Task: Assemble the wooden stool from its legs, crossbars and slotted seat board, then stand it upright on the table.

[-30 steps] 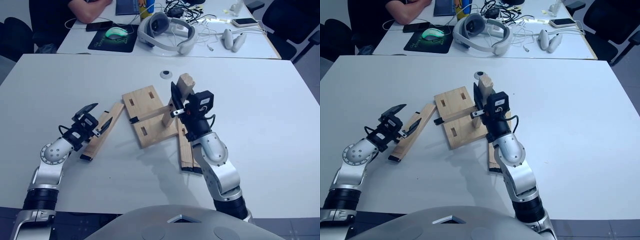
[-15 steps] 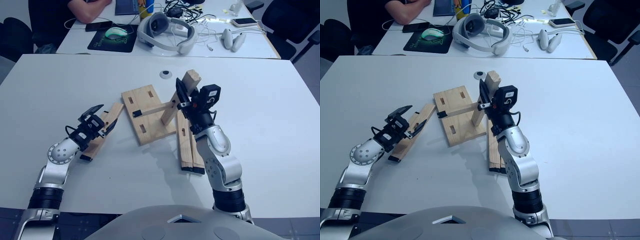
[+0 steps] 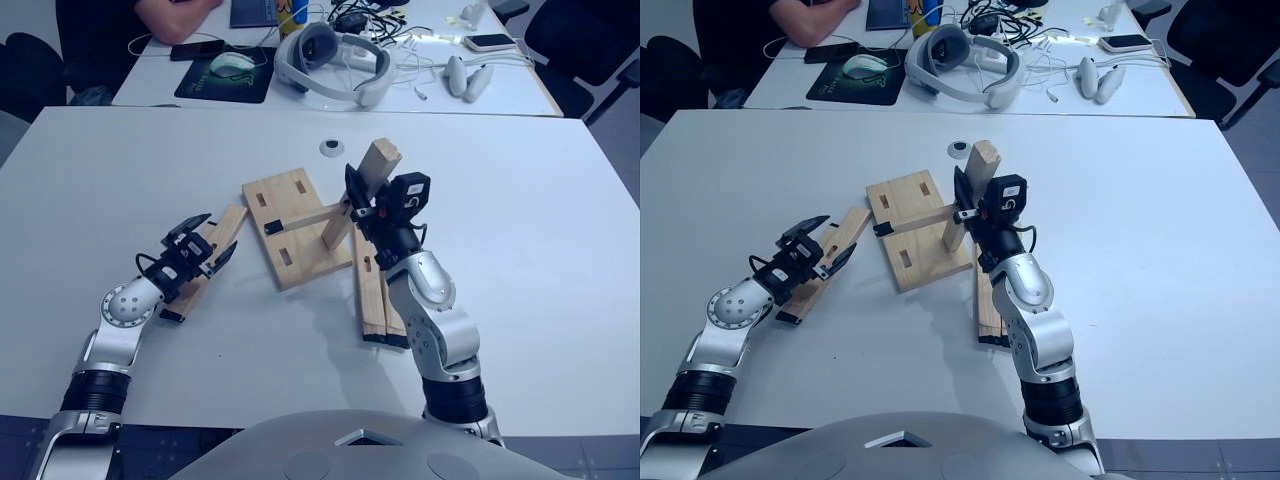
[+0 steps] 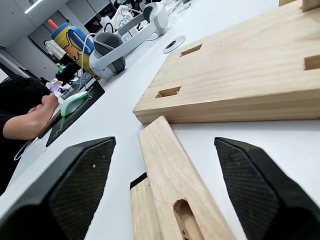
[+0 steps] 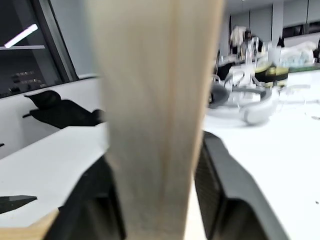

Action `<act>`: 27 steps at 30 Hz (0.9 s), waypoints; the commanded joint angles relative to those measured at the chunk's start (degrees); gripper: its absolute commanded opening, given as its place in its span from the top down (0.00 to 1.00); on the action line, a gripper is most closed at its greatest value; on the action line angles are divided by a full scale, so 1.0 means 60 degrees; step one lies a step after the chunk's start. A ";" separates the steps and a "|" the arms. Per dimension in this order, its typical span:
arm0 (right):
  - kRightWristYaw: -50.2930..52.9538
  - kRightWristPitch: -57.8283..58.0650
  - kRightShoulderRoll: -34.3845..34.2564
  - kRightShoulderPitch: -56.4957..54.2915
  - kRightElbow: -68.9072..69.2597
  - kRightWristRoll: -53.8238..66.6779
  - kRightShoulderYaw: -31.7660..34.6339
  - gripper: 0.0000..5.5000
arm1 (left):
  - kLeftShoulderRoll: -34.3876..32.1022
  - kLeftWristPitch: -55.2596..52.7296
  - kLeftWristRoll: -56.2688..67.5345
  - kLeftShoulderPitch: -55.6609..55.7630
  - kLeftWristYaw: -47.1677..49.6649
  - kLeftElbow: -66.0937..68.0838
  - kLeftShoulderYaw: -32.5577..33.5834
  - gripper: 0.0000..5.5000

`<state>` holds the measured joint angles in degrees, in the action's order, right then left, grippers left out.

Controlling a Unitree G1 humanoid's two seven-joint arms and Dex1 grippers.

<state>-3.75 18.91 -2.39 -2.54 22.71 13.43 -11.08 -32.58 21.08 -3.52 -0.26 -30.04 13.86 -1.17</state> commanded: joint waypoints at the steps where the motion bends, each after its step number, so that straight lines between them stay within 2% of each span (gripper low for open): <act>1: 0.0269 0.0428 -0.0307 -0.0658 0.0580 0.0345 0.0439 0.59 | 0.0048 0.0140 -0.0214 -0.0086 0.0030 0.0200 -0.0177 0.33; 9: 0.0711 0.1633 -0.0469 -0.1875 0.1683 0.1217 0.1048 0.38 | 0.0146 0.0335 -0.0311 -0.0262 0.0125 0.0511 -0.0255 0.33; 12: 0.1024 0.2602 -0.0216 -0.3072 0.2359 0.2052 0.1875 0.30 | 0.0221 0.0327 -0.0335 -0.0412 0.0314 0.0494 -0.0224 0.33; 14: 0.1186 0.3117 -0.0058 -0.3756 0.2463 0.2718 0.2540 0.30 | 0.0257 0.0300 -0.0326 -0.0511 0.0461 0.0412 -0.0179 0.33; 19: 0.1404 0.3807 0.0210 -0.5167 0.2163 0.4413 0.3726 0.43 | 0.0412 0.0263 -0.0360 -0.0735 0.0912 0.0293 -0.0090 0.33; 23: 0.1030 0.3936 0.0391 -0.5640 0.1416 0.4920 0.3656 0.53 | 0.0662 0.0238 -0.0472 -0.0874 0.1381 0.0205 -0.0112 0.33; 27: 0.0635 0.4037 0.0426 -0.5118 0.0942 0.4936 0.3015 0.65 | 0.0889 0.0164 -0.0569 -0.0742 0.1699 0.0171 -0.0209 0.33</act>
<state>1.57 42.05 -0.33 -35.50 29.81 43.18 9.66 -28.36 23.57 -5.68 -4.29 -20.39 14.53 -1.52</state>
